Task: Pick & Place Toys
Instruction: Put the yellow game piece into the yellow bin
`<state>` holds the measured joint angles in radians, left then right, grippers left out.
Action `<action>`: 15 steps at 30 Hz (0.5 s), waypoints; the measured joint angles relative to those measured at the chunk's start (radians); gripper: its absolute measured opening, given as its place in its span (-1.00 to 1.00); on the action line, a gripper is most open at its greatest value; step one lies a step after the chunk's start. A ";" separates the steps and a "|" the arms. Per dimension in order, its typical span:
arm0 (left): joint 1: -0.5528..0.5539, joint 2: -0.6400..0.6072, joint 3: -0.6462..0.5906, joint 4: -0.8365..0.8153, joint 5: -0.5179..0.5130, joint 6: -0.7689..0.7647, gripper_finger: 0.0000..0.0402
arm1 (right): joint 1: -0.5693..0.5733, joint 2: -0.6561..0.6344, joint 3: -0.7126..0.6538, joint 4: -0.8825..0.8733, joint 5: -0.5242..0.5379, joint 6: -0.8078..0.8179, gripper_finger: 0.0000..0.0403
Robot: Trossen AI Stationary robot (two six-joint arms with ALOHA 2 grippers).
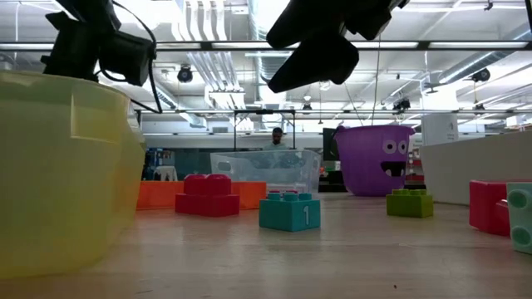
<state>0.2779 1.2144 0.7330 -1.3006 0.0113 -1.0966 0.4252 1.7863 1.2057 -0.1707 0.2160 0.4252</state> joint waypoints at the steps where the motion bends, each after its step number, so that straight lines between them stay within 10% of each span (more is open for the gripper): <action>1: 0.000 0.000 0.000 0.001 0.000 -0.003 -0.36 | 0.000 0.000 0.000 0.001 -0.006 -0.014 0.59; 15: 0.036 0.007 -0.019 0.075 0.039 0.133 0.17 | 0.000 0.000 0.000 0.006 -0.015 -0.071 0.59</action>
<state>0.3137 1.2217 0.7139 -1.2253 0.0498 -0.9638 0.4248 1.7863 1.2057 -0.1646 0.2008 0.3542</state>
